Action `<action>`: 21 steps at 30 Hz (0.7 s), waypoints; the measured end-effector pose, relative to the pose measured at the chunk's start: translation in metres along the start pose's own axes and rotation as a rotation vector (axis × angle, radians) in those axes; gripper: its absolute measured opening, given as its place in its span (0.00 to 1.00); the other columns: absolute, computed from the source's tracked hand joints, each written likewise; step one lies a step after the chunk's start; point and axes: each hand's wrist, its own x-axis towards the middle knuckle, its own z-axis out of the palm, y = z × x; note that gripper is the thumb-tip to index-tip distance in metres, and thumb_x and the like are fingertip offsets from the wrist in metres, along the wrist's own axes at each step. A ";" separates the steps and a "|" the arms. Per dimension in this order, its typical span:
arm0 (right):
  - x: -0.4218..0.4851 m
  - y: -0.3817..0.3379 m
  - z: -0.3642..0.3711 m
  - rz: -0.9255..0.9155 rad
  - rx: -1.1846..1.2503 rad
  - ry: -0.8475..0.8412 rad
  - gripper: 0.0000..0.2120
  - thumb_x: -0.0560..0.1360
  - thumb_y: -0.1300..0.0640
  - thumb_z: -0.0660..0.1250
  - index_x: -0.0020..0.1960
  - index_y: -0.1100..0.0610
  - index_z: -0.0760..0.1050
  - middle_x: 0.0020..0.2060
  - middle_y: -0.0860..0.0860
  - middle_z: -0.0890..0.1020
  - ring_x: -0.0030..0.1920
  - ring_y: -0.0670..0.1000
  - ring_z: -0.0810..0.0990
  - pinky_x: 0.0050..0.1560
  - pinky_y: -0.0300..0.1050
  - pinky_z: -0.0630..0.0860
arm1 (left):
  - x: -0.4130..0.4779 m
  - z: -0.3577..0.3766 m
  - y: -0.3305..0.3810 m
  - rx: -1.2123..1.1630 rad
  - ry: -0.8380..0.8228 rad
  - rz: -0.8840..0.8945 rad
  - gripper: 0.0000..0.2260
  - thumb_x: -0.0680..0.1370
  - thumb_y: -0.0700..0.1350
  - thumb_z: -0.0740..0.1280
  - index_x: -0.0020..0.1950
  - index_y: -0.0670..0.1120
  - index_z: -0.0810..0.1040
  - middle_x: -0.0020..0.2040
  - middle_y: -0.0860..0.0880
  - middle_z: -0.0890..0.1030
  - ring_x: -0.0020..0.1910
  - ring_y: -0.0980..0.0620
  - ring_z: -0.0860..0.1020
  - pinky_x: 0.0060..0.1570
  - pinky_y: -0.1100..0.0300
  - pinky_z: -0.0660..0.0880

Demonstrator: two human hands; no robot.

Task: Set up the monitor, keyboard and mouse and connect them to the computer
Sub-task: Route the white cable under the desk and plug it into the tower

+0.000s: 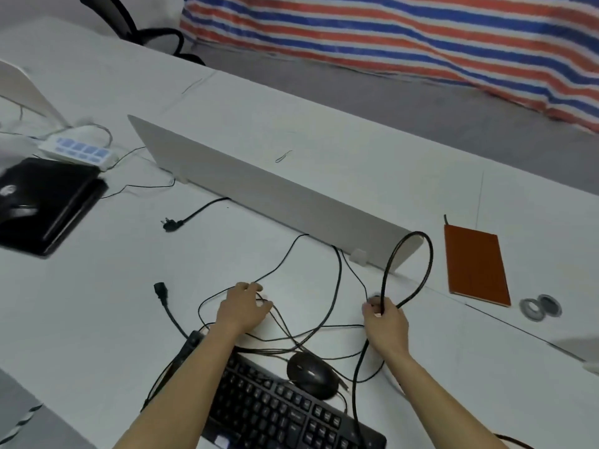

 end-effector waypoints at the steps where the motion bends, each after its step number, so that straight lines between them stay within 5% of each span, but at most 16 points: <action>1: 0.004 0.002 0.010 0.007 -0.046 -0.028 0.08 0.80 0.56 0.64 0.57 0.57 0.76 0.51 0.54 0.80 0.50 0.52 0.76 0.48 0.42 0.68 | -0.002 0.010 0.006 0.003 0.016 0.059 0.20 0.78 0.62 0.65 0.66 0.54 0.76 0.69 0.50 0.69 0.69 0.48 0.68 0.63 0.53 0.71; 4: 0.014 0.004 0.033 0.101 -0.089 -0.142 0.15 0.79 0.55 0.65 0.64 0.59 0.74 0.56 0.54 0.79 0.53 0.52 0.76 0.51 0.41 0.68 | -0.018 0.043 0.032 0.079 0.012 0.246 0.19 0.77 0.65 0.63 0.58 0.54 0.80 0.60 0.52 0.74 0.64 0.51 0.70 0.60 0.57 0.69; 9: -0.001 0.015 0.039 0.180 -0.149 -0.310 0.14 0.79 0.50 0.65 0.62 0.54 0.75 0.55 0.48 0.79 0.55 0.50 0.77 0.52 0.42 0.70 | -0.015 0.085 0.067 0.174 0.022 0.277 0.23 0.80 0.65 0.58 0.66 0.51 0.76 0.64 0.50 0.75 0.64 0.48 0.70 0.60 0.53 0.68; 14: -0.016 0.019 0.013 0.156 -0.046 -0.237 0.05 0.80 0.51 0.64 0.53 0.50 0.78 0.47 0.47 0.83 0.47 0.48 0.80 0.41 0.36 0.70 | 0.010 0.095 0.099 0.288 -0.018 0.224 0.21 0.81 0.60 0.58 0.63 0.45 0.73 0.62 0.47 0.76 0.61 0.45 0.72 0.56 0.52 0.69; 18: -0.026 0.016 -0.013 0.141 0.017 -0.142 0.06 0.80 0.51 0.65 0.49 0.51 0.79 0.42 0.50 0.83 0.42 0.47 0.80 0.38 0.36 0.70 | 0.009 0.082 0.102 0.219 -0.127 0.131 0.12 0.80 0.48 0.59 0.56 0.45 0.77 0.56 0.48 0.80 0.55 0.47 0.77 0.50 0.55 0.70; 21: -0.037 0.017 -0.024 0.131 0.051 -0.127 0.06 0.80 0.51 0.66 0.48 0.52 0.79 0.42 0.52 0.83 0.41 0.48 0.79 0.38 0.37 0.70 | 0.000 0.074 0.097 0.175 -0.151 0.063 0.12 0.78 0.50 0.59 0.55 0.45 0.77 0.55 0.48 0.80 0.54 0.46 0.78 0.49 0.55 0.71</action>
